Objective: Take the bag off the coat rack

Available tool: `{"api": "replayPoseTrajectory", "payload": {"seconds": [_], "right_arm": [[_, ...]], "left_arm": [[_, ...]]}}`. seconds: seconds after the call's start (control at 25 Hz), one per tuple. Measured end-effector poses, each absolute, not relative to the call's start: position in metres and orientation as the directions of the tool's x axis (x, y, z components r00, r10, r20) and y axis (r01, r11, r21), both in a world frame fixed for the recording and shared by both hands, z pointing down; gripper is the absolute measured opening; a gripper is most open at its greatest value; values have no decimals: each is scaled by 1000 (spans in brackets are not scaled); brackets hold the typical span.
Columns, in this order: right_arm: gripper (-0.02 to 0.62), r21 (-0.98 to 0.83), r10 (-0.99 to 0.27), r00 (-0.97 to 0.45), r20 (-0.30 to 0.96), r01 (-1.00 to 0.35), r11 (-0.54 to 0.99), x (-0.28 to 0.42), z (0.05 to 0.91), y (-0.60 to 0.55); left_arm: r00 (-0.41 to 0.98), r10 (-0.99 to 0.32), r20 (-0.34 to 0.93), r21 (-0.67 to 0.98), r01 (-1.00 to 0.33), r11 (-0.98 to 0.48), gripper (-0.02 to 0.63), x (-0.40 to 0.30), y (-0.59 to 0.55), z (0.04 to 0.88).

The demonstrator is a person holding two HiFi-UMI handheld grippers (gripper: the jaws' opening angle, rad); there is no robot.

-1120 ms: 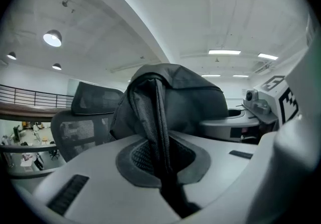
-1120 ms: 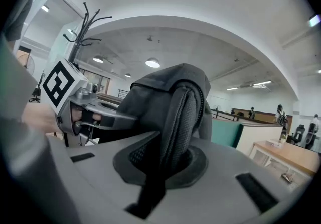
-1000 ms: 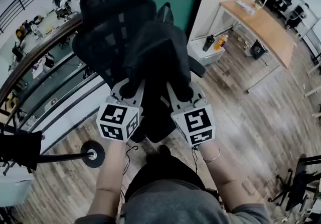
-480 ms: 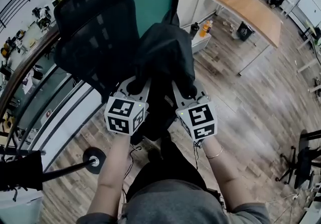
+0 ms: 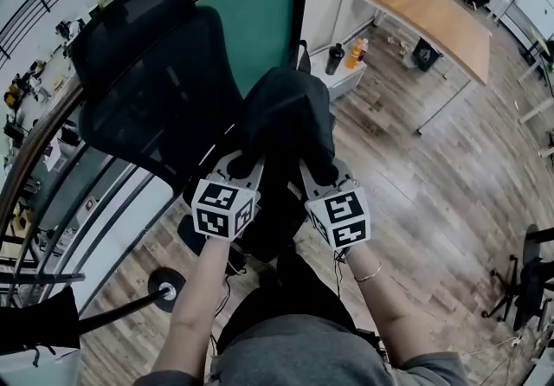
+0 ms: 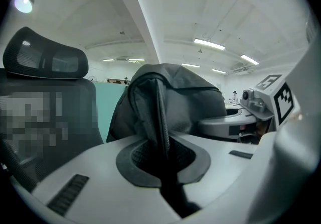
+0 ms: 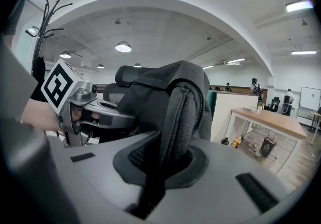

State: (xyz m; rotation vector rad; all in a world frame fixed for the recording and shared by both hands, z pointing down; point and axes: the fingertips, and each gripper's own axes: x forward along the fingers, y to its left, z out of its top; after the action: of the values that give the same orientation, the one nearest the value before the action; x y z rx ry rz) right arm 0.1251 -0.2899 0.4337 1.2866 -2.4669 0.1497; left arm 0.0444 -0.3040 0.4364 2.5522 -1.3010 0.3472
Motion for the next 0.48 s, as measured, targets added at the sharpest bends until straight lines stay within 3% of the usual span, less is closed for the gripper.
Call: {"api": "replayPoseTrajectory", "payload": {"seconds": [0.48], "right_arm": [[26, -61, -747, -512, 425, -839, 540, 149, 503, -353]], "left_arm": [[566, -713, 414, 155, -816, -557, 35, 66, -367, 502]]}}
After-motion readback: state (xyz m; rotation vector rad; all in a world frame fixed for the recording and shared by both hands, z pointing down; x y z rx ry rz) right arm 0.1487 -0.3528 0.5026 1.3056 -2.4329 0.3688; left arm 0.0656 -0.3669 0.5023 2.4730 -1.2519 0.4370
